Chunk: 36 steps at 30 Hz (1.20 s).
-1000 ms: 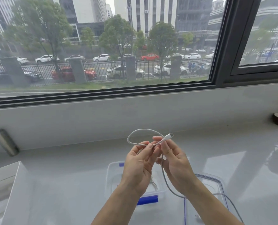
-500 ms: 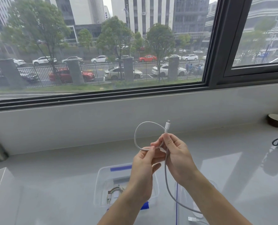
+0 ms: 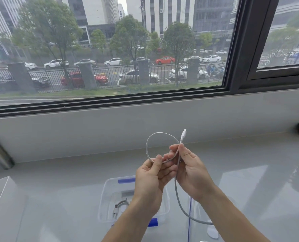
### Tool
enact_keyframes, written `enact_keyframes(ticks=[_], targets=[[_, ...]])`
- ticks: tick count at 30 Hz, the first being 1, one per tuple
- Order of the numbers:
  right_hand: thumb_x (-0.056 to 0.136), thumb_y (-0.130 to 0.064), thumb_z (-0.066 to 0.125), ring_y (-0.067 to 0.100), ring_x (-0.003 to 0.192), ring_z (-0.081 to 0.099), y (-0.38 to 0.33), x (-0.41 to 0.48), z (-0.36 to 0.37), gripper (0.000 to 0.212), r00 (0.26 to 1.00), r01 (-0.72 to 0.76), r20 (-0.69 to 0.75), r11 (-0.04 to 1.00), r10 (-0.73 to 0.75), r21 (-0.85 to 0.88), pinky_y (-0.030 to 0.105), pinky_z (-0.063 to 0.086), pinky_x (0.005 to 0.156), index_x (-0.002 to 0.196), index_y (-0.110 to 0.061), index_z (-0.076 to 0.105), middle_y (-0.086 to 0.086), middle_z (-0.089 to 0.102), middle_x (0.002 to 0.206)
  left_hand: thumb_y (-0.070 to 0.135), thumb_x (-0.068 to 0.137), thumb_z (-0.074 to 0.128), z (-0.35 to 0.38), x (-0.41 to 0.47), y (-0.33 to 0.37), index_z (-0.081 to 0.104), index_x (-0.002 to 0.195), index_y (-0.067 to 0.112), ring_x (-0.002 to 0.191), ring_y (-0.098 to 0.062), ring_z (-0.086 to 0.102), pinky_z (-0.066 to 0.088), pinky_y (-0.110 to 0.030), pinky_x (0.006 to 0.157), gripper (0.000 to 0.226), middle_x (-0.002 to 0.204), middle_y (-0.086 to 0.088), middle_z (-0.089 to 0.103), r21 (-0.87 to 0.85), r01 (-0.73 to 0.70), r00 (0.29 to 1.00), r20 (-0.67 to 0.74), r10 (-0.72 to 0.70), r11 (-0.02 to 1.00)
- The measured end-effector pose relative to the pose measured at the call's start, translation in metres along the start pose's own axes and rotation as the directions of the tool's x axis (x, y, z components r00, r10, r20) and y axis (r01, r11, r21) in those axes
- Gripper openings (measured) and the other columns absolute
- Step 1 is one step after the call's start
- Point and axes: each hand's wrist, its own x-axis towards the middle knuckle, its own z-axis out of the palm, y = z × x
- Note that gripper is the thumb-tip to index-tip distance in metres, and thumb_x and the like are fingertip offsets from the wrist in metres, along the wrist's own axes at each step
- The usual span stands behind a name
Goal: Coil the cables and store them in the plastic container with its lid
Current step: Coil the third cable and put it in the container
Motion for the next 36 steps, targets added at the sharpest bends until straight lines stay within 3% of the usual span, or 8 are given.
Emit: enact_keyframes(ticks=[4, 8, 11, 15, 19, 23, 30, 36], targets=[[0.087, -0.025, 0.047, 0.019, 0.071, 0.059, 0.000, 0.002, -0.003, 0.022, 0.998, 0.018, 0.062, 1.000, -0.019, 0.014, 0.029, 0.054, 0.074, 0.082, -0.006, 0.058, 0.007, 0.057, 0.070, 0.017, 0.094, 0.051, 0.003, 0.000, -0.005, 0.062, 0.090, 0.000, 0.067, -0.020, 0.070, 0.059, -0.026, 0.065, 0.021, 0.078, -0.015, 0.073, -0.034, 0.004, 1.000, -0.026, -0.005, 0.999], [0.088, -0.029, 0.045, 0.019, 0.062, 0.049, -0.003, 0.008, -0.007, 0.024, 0.999, 0.045, 0.023, 0.999, -0.044, -0.024, 0.035, 0.044, 0.076, 0.075, -0.009, 0.047, 0.004, 0.046, 0.061, 0.029, 0.089, 0.059, 0.000, -0.003, -0.019, 0.062, 0.096, 0.007, 0.083, -0.018, 0.066, 0.052, -0.031, 0.075, 0.024, 0.090, -0.009, 0.071, 0.333, -0.048, 0.997, -0.040, 0.065, 0.942], [0.098, -0.025, 0.037, 0.016, 0.054, 0.046, -0.007, 0.014, -0.009, 0.030, 0.996, 0.084, -0.038, 0.995, -0.086, -0.048, 0.036, 0.044, 0.078, 0.073, -0.010, 0.045, 0.001, 0.042, 0.054, 0.035, 0.081, 0.069, -0.006, -0.012, -0.035, 0.056, 0.111, 0.016, 0.093, -0.022, 0.067, 0.049, -0.036, 0.085, 0.038, 0.099, -0.009, 0.071, 0.467, 0.035, 0.983, 0.144, -0.115, 0.884], [0.099, -0.023, 0.035, 0.015, 0.050, 0.044, -0.021, 0.018, -0.011, 0.032, 0.997, 0.077, -0.027, 0.997, -0.078, -0.025, 0.031, 0.050, 0.072, 0.072, -0.010, 0.046, 0.001, 0.040, 0.053, 0.016, 0.080, 0.067, -0.015, -0.022, -0.049, 0.057, 0.103, 0.004, 0.077, -0.029, 0.067, 0.048, -0.041, 0.088, 0.028, 0.074, -0.012, 0.066, 0.303, 0.237, 0.866, 0.365, -0.342, 0.923], [0.098, -0.024, 0.037, 0.012, 0.044, 0.038, -0.039, 0.021, -0.018, 0.031, 0.999, 0.032, -0.032, 0.998, -0.031, 0.056, 0.024, 0.046, 0.052, 0.072, -0.011, 0.046, -0.002, 0.035, 0.051, 0.017, 0.079, 0.070, -0.034, -0.022, -0.049, 0.053, 0.069, 0.007, 0.062, -0.025, 0.061, 0.051, -0.041, 0.078, 0.022, 0.057, -0.007, 0.049, 0.099, 0.282, 0.855, 0.425, -0.297, 0.954], [0.095, -0.026, 0.040, 0.011, 0.040, 0.034, -0.062, 0.026, -0.028, 0.028, 1.000, 0.004, -0.012, 0.998, -0.003, 0.070, 0.022, 0.038, 0.045, 0.072, -0.013, 0.047, -0.004, 0.032, 0.049, 0.023, 0.077, 0.073, -0.061, -0.025, -0.038, 0.054, 0.064, 0.008, 0.049, -0.023, 0.054, 0.052, -0.039, 0.067, 0.028, 0.046, -0.005, 0.046, -0.086, 0.360, 0.845, 0.453, -0.285, 0.929], [0.094, -0.025, 0.039, 0.011, 0.040, 0.034, -0.074, 0.025, -0.032, 0.024, 0.996, -0.038, 0.077, 0.998, 0.041, -0.040, 0.022, 0.037, 0.046, 0.074, -0.013, 0.047, -0.004, 0.033, 0.050, 0.015, 0.084, 0.069, -0.096, -0.027, 0.001, 0.059, 0.092, 0.003, 0.030, -0.008, 0.034, 0.043, -0.026, 0.041, 0.018, 0.041, 0.003, 0.027, -0.143, 0.392, 0.849, 0.435, -0.298, 0.909], [0.093, -0.025, 0.039, 0.011, 0.040, 0.029, -0.056, 0.025, -0.026, 0.025, 0.985, -0.060, 0.157, 0.996, 0.069, -0.063, 0.023, 0.035, 0.046, 0.071, -0.013, 0.043, -0.004, 0.028, 0.049, 0.016, 0.102, 0.026, -0.101, -0.016, 0.030, 0.020, 0.142, 0.012, 0.059, -0.009, 0.033, 0.045, -0.019, 0.060, 0.041, 0.076, -0.006, 0.055, -0.327, 0.406, 0.817, 0.548, -0.179, 0.853]])
